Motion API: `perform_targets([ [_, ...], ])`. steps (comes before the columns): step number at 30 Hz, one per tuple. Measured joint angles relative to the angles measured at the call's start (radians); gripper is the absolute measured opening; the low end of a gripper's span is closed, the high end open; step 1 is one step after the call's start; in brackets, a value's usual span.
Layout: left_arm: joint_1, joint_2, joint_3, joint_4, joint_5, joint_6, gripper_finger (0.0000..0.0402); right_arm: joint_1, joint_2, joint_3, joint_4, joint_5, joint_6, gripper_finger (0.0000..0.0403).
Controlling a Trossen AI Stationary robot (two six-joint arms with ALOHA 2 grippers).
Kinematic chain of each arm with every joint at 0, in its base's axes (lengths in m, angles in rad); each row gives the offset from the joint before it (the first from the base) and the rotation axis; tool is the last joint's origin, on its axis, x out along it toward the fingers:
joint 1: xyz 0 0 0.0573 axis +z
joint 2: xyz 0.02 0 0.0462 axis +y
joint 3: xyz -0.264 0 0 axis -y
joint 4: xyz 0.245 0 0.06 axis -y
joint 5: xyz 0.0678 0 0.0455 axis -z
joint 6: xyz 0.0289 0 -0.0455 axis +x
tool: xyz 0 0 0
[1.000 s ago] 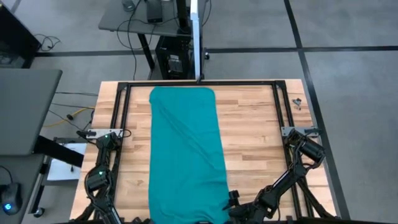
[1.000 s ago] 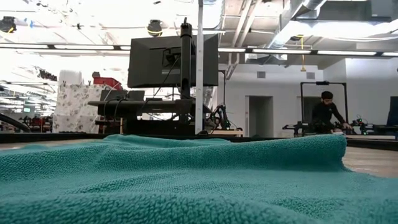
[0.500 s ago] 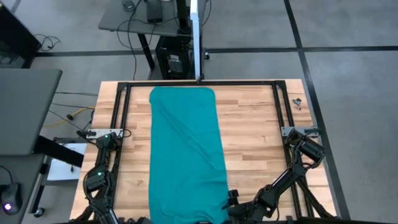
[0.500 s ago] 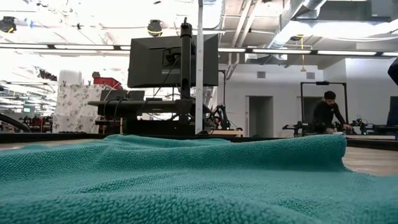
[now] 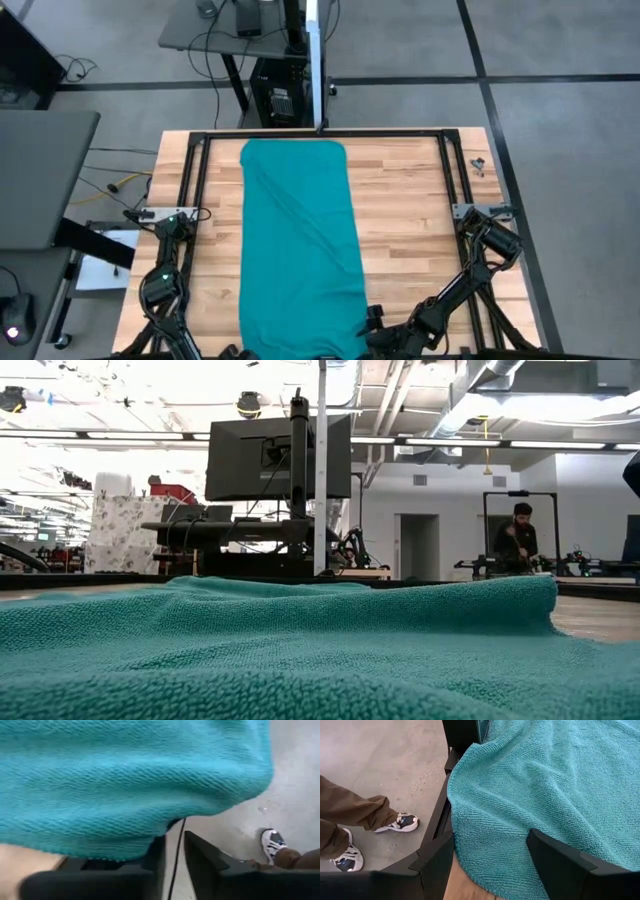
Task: Roll towel
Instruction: Fold the blue towel
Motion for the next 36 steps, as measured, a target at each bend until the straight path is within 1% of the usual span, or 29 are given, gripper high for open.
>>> perform_targets([
  [2, 0.003, -0.012, 0.01, 0.005, 0.0, 0.013, 0.0008, 0.0, 0.0, 0.0, 0.001, 0.0, 0.0, 0.0248],
  [7, 0.002, -0.044, 0.072, -0.063, -0.013, 0.085, 0.0001, -0.001, -0.003, 0.0, 0.0, -0.001, 0.0, 0.0248],
  [10, -0.008, -0.082, 0.125, -0.151, -0.004, 0.092, 0.0, -0.001, -0.003, 0.0, 0.001, -0.004, -0.001, 0.0248],
  [12, -0.019, -0.099, 0.156, -0.24, 0.012, 0.092, 0.0, -0.001, -0.004, 0.0, 0.001, -0.005, -0.002, 0.0248],
  [14, -0.03, -0.114, 0.175, -0.344, 0.023, 0.091, 0.0, -0.001, -0.008, 0.0, 0.005, -0.009, -0.025, 0.0248],
  [16, -0.036, -0.14, 0.181, -0.392, 0.032, 0.091, 0.0, -0.002, -0.008, 0.0, 0.012, -0.011, -0.059, 0.0248],
  [18, -0.036, -0.16, 0.183, -0.406, 0.03, 0.09, 0.0, -0.002, -0.008, 0.003, 0.014, -0.011, -0.084, 0.0248],
  [22, -0.037, -0.162, 0.182, -0.397, 0.034, 0.073, 0.0, -0.002, -0.008, 0.011, 0.014, -0.012, -0.06, 0.0248],
  [26, -0.031, -0.164, 0.182, -0.397, 0.062, 0.119, 0.0003, -0.007, -0.008, 0.011, 0.012, -0.016, 0.041, 0.0248],
  [29, -0.026, -0.164, 0.182, -0.395, 0.095, 0.095, 0.002, -0.022, -0.012, 0.013, 0.014, -0.057, 0.173, 0.0248],
  [32, -0.042, -0.164, 0.18, -0.352, 0.114, -0.014, 0.0049, -0.036, -0.015, 0.015, 0.02, -0.104, 0.368, 0.0248],
  [36, -0.102, -0.165, 0.139, -0.251, 0.102, -0.203, 0.0093, -0.055, -0.016, 0.015, 0.052, -0.134, 0.588, 0.0248],
])
